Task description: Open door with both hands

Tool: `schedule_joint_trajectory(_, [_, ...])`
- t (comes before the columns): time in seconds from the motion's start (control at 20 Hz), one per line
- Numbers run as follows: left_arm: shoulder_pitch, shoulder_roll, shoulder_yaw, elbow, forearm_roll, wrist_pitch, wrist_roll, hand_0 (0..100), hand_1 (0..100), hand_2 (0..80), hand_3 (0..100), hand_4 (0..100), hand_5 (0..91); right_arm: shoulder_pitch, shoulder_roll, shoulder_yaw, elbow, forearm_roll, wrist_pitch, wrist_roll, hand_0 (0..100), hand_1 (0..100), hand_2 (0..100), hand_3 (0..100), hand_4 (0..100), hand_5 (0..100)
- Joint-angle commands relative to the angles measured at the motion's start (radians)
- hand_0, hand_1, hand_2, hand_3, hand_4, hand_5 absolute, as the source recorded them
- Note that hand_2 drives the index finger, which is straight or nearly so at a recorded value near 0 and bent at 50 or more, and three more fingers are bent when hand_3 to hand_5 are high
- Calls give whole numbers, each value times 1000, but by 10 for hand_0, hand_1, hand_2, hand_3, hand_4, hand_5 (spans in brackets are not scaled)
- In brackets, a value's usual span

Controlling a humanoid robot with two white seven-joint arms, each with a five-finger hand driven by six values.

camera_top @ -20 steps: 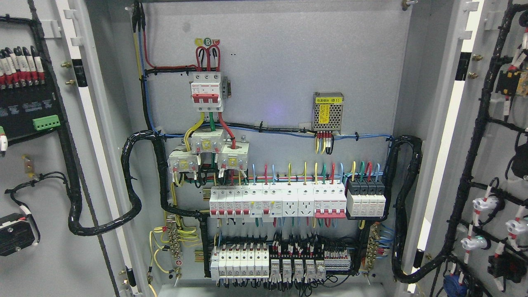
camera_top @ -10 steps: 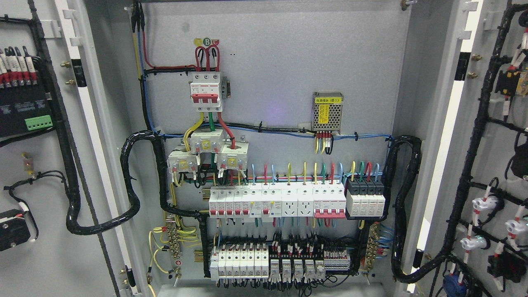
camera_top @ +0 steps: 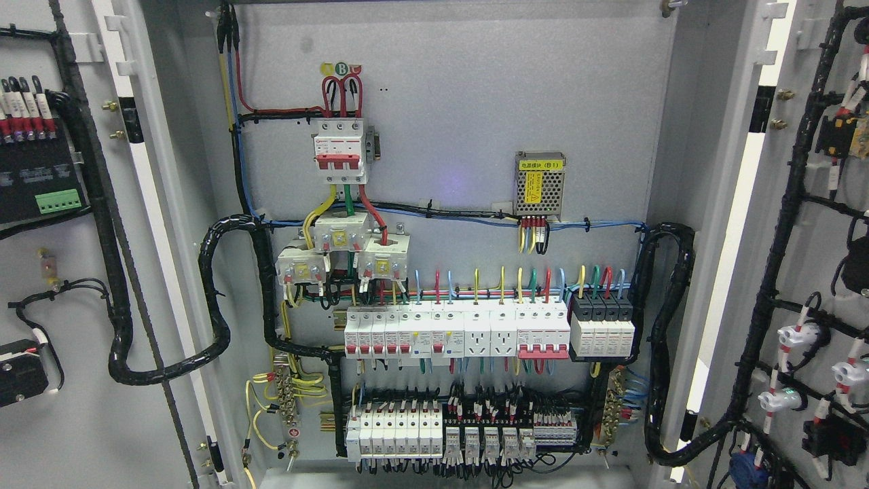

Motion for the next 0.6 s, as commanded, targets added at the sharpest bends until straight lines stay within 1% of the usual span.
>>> schedule_joint_trajectory(0.0, [-4,15,3,31,0,1,0,0,0,0,0,31,0,2,1,9,-6,0,-597,1,107,0,0,0,0,0])
schedule_joint_trajectory(0.1, [-4,15,2,28,0,1,0,0,0,0,0,31,0,2,-2,17,-13,0,-597,1,107,0,0,0,0,0])
schedule_joint_trajectory(0.25, [-4,17,0,22,3,-1,-2,0,0,0,0,31,0,4,-2,44,-24,2,-598,2,107,0,0,0,0,0])
schedule_joint_trajectory(0.35, [-2,17,-3,14,26,-4,-2,0,0,0,0,31,0,2,-10,49,-27,5,-597,2,107,0,0,0,0,0])
schedule_joint_trajectory(0.55, [15,9,-7,-38,33,-4,-2,0,0,0,0,31,0,-14,-22,70,-33,11,-598,7,107,0,0,0,0,0])
